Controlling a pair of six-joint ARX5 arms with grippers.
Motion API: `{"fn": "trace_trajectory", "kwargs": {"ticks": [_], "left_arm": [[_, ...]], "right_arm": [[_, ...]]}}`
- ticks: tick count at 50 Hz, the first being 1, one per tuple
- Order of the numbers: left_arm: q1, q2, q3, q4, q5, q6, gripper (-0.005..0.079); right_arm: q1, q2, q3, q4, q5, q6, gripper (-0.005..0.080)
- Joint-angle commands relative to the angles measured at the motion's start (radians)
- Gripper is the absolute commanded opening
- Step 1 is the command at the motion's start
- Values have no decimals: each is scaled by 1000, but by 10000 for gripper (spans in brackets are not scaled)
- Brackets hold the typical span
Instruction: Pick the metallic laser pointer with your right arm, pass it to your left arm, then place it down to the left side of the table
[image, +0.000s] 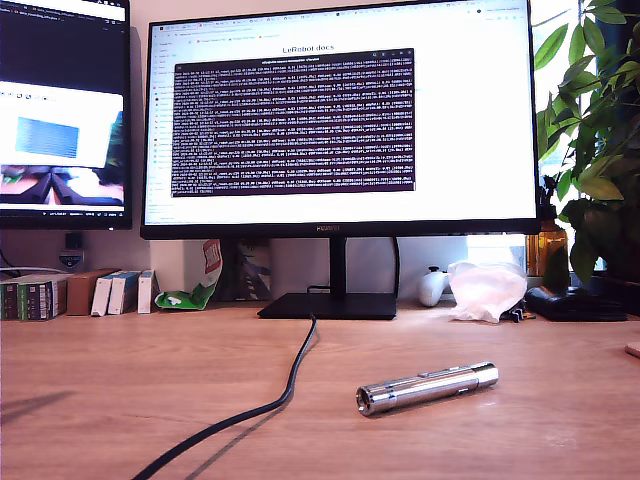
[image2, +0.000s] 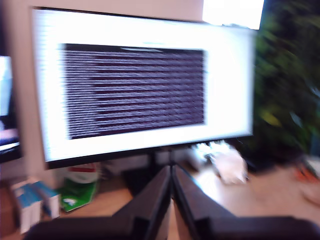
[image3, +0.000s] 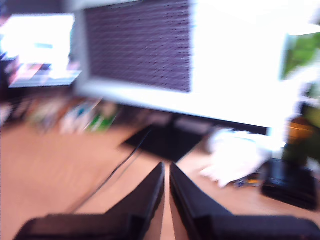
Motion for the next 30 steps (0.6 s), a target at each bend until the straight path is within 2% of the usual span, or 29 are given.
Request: {"fn": "trace_trajectory", "kwargs": {"ticks": [1,10,16,22,25,30], "left_arm": [[1,89,30,-43,42,85,-20],[1,310,188,-229,134,304,-20],[1,441,286,-390,143,492,-20],[1,553,353,-540,135,602,-20],[1,602,376,-603,129,640,-20],[-3,668,392,-671,130,689,-20]], "right_arm": [[5,108,16,-50,-43,-92,-13],[7,403,165,-189,-140,-369,-13],[18,599,289,-294,-140,-587,-12],[50,778,430,-423,-137,-741,-12],[79,857,496,-486,-113,-793,-12],[145,983,594,-569,-8,-874,-12]]}}
